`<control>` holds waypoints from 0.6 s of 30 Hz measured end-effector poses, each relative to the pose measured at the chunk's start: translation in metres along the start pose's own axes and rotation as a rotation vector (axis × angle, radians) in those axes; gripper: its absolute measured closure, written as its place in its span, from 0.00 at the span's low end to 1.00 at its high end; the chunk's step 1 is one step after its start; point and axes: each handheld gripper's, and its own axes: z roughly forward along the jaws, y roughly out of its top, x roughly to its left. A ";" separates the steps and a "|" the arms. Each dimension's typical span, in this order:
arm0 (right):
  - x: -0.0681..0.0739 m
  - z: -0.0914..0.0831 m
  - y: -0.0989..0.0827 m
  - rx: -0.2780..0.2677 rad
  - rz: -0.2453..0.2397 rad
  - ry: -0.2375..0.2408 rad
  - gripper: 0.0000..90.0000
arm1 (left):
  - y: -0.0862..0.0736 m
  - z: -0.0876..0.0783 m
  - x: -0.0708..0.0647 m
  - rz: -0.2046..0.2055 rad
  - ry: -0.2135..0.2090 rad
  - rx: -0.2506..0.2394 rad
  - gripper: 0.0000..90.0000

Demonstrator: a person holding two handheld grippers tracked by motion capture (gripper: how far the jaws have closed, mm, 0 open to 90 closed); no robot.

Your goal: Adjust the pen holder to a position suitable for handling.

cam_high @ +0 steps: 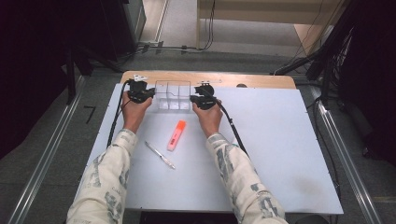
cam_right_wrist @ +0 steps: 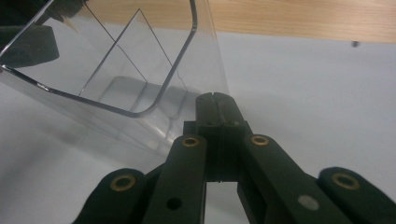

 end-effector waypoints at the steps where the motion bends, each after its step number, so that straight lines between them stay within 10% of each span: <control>1: -0.004 -0.003 -0.001 -0.001 0.002 -0.005 0.97 | 0.000 0.002 -0.005 0.002 -0.005 0.002 1.00; 18: -0.082 -0.068 -0.023 -0.030 -0.018 -0.039 0.98 | -0.002 0.014 -0.099 0.073 -0.116 0.077 1.00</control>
